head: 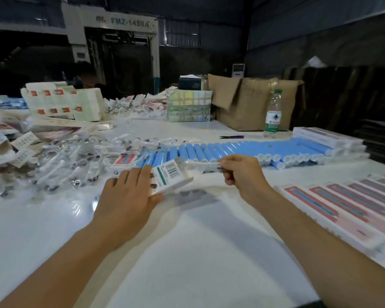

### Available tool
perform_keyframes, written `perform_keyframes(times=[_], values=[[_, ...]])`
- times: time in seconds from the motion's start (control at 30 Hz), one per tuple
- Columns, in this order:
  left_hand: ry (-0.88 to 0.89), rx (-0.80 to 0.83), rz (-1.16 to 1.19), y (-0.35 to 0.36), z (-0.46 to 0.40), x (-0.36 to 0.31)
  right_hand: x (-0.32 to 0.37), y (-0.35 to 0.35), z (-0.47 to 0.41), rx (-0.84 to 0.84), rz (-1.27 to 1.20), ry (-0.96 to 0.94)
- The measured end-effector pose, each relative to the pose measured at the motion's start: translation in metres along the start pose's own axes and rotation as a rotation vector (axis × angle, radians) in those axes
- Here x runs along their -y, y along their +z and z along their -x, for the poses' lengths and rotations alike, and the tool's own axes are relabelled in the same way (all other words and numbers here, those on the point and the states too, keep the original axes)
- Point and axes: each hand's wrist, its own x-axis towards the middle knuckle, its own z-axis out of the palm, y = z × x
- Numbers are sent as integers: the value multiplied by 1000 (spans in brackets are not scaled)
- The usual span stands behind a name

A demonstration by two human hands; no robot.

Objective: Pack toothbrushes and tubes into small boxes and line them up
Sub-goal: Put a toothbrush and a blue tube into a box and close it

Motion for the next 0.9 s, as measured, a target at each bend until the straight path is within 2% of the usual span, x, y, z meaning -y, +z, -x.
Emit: perform_keyframes(times=[0.17, 0.33, 0.5, 0.57, 0.7, 0.77, 0.83, 0.9], values=[[11, -40, -21, 1, 6, -1, 2, 0, 6, 3, 150, -110], [58, -5, 14, 1, 7, -9, 0, 13, 23, 33, 264, -207], [91, -3, 15, 1, 6, -18, -11, 36, 39, 24, 140, -182], [88, -9, 21, 4, 5, -19, -14, 40, 42, 11, 211, -198], [69, -4, 45, 5, 3, -17, -15, 43, 43, 89, 306, -164], [46, -12, 48, 6, 2, -15, -13, 41, 43, 58, 341, -299], [13, -22, 43, 5, 0, -13, -8, 37, 46, -45, 357, -463], [-16, -28, 15, 6, -2, -10, -7, 34, 50, -88, 314, -496]])
